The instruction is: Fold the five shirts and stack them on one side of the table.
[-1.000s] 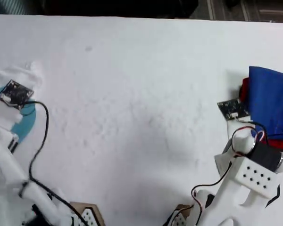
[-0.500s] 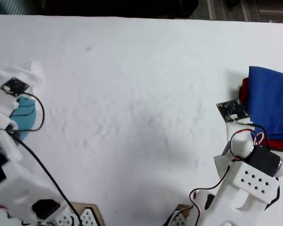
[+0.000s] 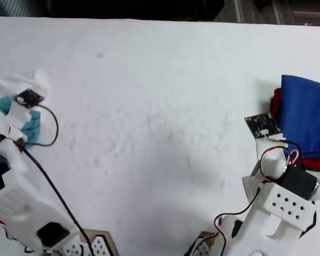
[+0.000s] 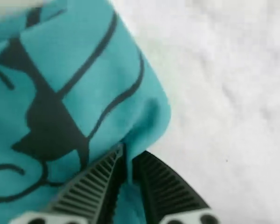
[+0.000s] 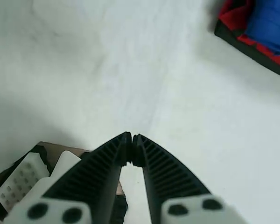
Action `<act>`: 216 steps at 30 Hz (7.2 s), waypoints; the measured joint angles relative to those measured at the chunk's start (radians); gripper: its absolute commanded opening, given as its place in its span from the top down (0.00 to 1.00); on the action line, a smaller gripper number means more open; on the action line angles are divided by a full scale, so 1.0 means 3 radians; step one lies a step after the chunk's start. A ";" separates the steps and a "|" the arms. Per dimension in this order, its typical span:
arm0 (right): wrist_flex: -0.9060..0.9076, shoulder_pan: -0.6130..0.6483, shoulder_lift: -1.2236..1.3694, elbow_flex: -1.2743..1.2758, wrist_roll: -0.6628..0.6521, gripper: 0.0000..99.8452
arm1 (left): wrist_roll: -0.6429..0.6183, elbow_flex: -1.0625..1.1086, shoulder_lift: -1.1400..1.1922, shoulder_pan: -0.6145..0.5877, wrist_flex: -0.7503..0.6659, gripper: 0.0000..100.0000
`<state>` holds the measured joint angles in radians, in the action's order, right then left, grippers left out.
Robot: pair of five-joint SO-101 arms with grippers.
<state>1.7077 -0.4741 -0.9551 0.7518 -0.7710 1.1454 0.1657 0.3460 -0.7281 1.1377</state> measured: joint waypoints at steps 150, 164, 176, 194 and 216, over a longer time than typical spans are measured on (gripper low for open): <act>-0.0425 0.0358 0.0143 -0.0056 0.0220 0.98 | -0.2711 -0.3237 -0.0368 0.3401 0.1693 0.80; -0.0425 0.2296 0.2153 -0.1192 0.1545 0.92 | -0.2700 -0.3810 -0.0731 0.1933 0.2163 0.84; -0.0026 0.2716 0.4127 -0.2946 0.1667 0.66 | -0.2532 -0.2567 -0.1846 0.1366 0.2163 0.84; -0.0026 0.2961 0.5421 -0.3621 0.1688 0.66 | -0.2363 -0.1360 -0.2552 0.0829 0.1969 0.84; -0.0015 0.3018 0.5636 -0.3718 0.1693 0.80 | -0.2363 -0.1360 -0.2552 0.0808 0.2056 0.84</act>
<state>1.7031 0.4312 0.7357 -0.3636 -0.2631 0.4365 -0.2424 -0.4196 -0.4856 1.7545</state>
